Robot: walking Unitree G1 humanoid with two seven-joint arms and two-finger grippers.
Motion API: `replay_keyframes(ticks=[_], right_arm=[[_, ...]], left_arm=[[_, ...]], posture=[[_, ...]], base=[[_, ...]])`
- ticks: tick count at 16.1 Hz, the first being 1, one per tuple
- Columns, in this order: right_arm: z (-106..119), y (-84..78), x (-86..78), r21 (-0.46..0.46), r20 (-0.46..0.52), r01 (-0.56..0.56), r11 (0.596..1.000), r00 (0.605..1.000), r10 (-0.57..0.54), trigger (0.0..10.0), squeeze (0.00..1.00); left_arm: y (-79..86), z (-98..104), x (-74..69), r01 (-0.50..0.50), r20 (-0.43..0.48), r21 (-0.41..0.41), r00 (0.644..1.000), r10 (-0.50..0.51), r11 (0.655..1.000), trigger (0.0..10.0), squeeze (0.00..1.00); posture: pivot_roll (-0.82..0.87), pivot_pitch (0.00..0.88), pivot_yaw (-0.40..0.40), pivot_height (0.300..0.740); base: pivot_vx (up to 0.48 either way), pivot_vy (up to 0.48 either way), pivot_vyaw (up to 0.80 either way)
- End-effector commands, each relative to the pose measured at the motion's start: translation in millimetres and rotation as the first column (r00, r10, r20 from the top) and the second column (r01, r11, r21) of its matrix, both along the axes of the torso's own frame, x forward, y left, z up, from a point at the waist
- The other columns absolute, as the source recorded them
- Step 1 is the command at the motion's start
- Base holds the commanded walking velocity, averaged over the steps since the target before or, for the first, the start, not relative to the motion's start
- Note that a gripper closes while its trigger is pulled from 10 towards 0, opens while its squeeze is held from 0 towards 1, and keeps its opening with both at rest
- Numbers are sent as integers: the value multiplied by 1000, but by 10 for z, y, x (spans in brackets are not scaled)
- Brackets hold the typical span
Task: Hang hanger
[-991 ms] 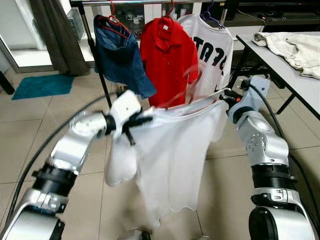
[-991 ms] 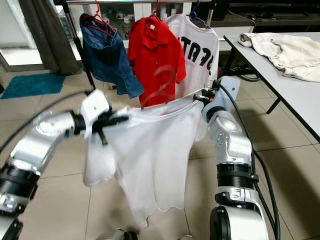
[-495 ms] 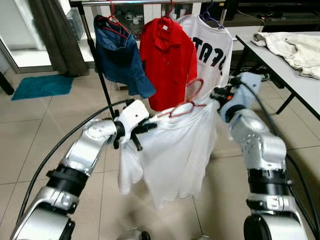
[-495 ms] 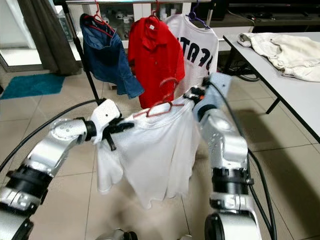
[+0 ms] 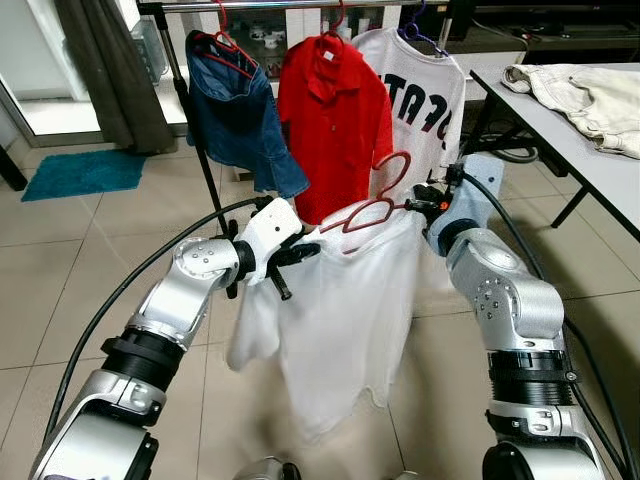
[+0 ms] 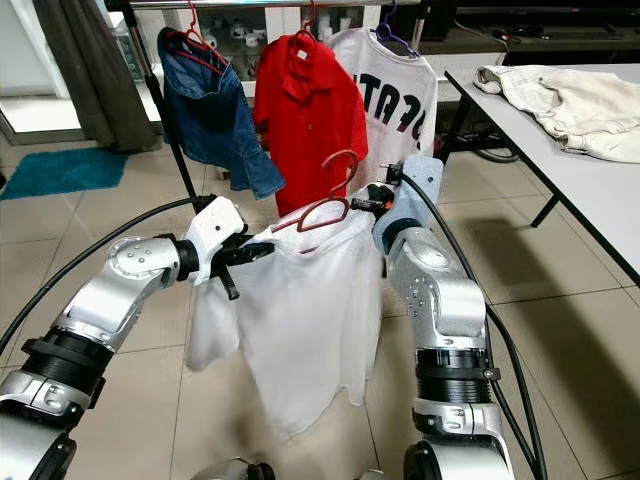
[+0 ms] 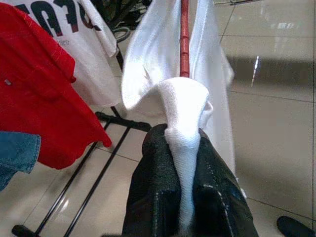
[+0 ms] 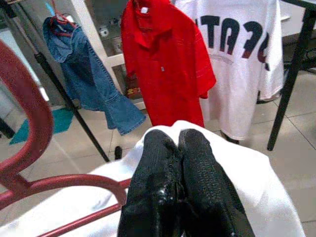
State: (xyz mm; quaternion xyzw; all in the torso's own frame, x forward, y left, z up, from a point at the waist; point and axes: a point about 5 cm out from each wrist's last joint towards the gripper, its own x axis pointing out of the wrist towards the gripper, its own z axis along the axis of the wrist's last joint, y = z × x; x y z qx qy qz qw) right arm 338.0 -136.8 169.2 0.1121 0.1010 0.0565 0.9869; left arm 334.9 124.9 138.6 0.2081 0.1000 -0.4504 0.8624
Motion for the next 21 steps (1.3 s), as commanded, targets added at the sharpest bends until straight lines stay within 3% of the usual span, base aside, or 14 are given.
replay_keyframes(ticks=[1, 2, 3, 4, 11, 13, 14, 17, 18, 19, 21], right_arm=[[118, 45, -6, 5, 37, -40, 999, 999, 39, 2549, 0], [116, 78, -21, -10, 36, -83, 997, 996, 83, 9765, 0], [115, 104, -35, -14, 43, -121, 993, 992, 121, 10000, 714], [121, 99, -41, -6, 52, -131, 991, 990, 131, 10000, 1000], [148, -98, -45, -54, 56, -142, 988, 988, 145, 10000, 1000], [235, -116, -39, -109, 117, -236, 966, 962, 248, 10000, 1000], [264, -116, -49, -147, 132, -292, 945, 941, 311, 10000, 1000], [386, -134, -172, -375, 162, -531, 760, 769, 618, 10000, 1000], [395, -126, -218, -433, 131, -606, 668, 690, 712, 10000, 0], [390, -123, -232, -455, 110, -633, 626, 658, 745, 10000, 0], [388, -120, -268, -507, 59, -707, 493, 542, 838, 10000, 0]], left_arm=[[-7, 104, 45, -2, 38, -23, 999, 3, 1000, 0, 0], [-4, 114, 52, 0, 39, -24, 999, 1, 1000, 0, 0], [0, 124, 57, 2, 40, -26, 999, -1, 1000, 0, 0], [13, 138, 59, 3, 42, -27, 999, -2, 1000, 0, 0], [144, 203, 102, -20, 64, -28, 998, 22, 999, 0, 0], [244, 260, 105, 2, 86, -39, 996, 1, 999, 0, 0], [284, 283, 100, 18, 90, -42, 996, -14, 999, 0, 0], [464, 391, 35, 121, 89, -39, 989, -117, 992, 0, 0], [508, 436, 12, 162, 90, -31, 983, -158, 986, 0, 0], [523, 451, 1, 182, 88, -27, 980, -179, 983, 0, 0], [548, 502, -50, 263, 72, -24, 963, -261, 964, 0, 0]], posture=[[-128, 0, 45, 740], [-124, 0, 44, 740], [-123, 0, 44, 740], [-121, 0, 44, 740], [-125, 0, 52, 740], [-123, 0, 53, 740], [-122, 0, 52, 740], [-119, 0, 50, 740], [-113, 0, 44, 740], [-113, 0, 44, 740], [-102, 0, 30, 740]], base=[[0, 0, 0], [0, 0, 0], [0, 0, 0], [0, 0, 0], [0, 0, 0], [0, 0, 0], [0, 0, 0], [0, 0, 0], [0, 0, 0], [0, 0, 0], [0, 0, 0]])
